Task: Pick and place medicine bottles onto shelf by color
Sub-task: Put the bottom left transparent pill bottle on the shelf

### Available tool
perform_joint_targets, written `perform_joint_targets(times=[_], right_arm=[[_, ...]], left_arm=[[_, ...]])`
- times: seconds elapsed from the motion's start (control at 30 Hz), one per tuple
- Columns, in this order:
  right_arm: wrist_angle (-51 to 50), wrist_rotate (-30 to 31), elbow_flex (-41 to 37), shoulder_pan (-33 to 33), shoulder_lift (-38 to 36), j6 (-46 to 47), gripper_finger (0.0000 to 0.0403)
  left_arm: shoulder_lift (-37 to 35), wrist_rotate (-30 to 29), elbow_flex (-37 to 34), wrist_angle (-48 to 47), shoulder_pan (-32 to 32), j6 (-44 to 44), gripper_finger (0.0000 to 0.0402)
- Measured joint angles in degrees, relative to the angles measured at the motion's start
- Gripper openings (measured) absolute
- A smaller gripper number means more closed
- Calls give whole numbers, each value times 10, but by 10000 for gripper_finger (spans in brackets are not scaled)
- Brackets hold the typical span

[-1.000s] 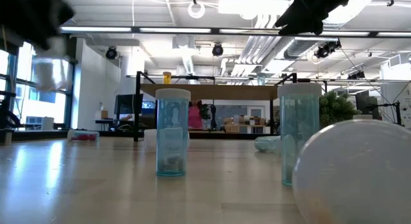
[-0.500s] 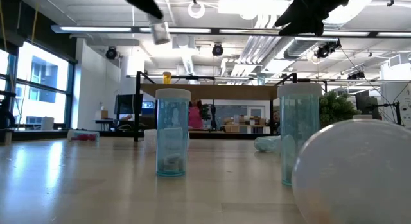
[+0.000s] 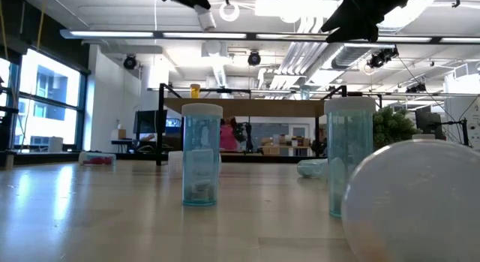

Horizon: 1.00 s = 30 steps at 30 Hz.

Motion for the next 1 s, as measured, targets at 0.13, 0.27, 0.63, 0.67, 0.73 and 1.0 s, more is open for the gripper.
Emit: perform_joint_targets(times=[0.13, 0.27, 0.63, 0.67, 0.73, 1.0], right_arm=[[0, 0, 0, 0, 0, 1, 200], [0, 1, 0, 0, 0, 12, 200], [-8, 1, 0, 0, 0, 12, 200], [-10, 2, 0, 0, 0, 13, 200], [-16, 12, 0, 0, 0, 20, 200], [-40, 28, 0, 0, 0, 37, 200]], left_arm=[[16, 37, 32, -4, 33, 0, 134], [47, 51, 71, -6, 51, -6, 134], [161, 81, 148, -68, 76, -53, 134], [171, 82, 154, -77, 77, -56, 134], [191, 85, 164, -90, 81, -57, 134], [262, 130, 188, -116, 101, -61, 134]])
